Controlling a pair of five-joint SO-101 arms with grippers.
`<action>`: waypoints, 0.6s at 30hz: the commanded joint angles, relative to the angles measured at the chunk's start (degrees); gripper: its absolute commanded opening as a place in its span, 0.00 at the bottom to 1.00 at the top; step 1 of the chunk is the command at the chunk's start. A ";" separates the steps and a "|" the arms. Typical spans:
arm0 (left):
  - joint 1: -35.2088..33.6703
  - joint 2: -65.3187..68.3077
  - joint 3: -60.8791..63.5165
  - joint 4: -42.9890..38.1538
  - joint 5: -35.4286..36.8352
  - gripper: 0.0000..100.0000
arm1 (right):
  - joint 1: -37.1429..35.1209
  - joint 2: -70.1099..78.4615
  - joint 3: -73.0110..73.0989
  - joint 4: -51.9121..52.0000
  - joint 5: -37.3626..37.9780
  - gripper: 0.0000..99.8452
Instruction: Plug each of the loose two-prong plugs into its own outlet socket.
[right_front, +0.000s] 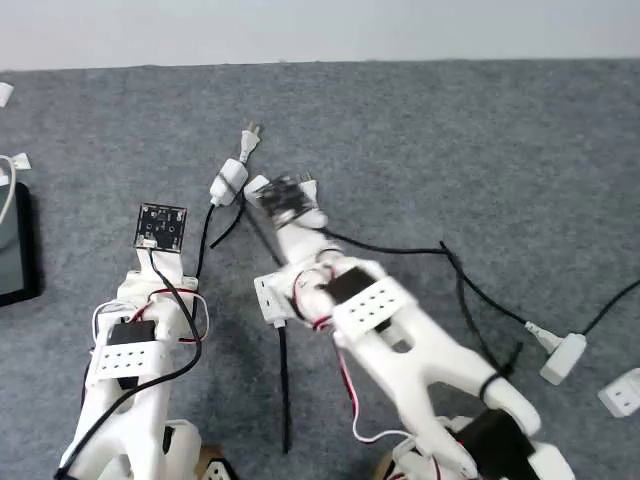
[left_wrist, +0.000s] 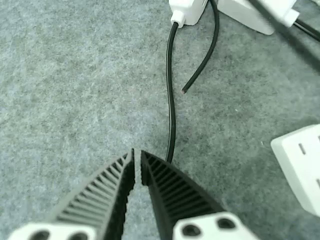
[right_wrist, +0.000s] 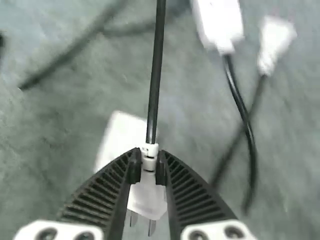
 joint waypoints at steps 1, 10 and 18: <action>-0.53 -1.41 -0.75 -1.41 0.44 0.02 | 7.25 -5.14 -2.29 5.67 -2.64 0.01; -0.53 -1.41 -0.75 -1.41 0.44 0.02 | 14.90 -8.40 5.80 5.93 -2.73 0.01; -0.53 -1.41 -0.75 -1.41 0.44 0.02 | 22.90 -3.03 7.74 7.16 2.73 0.03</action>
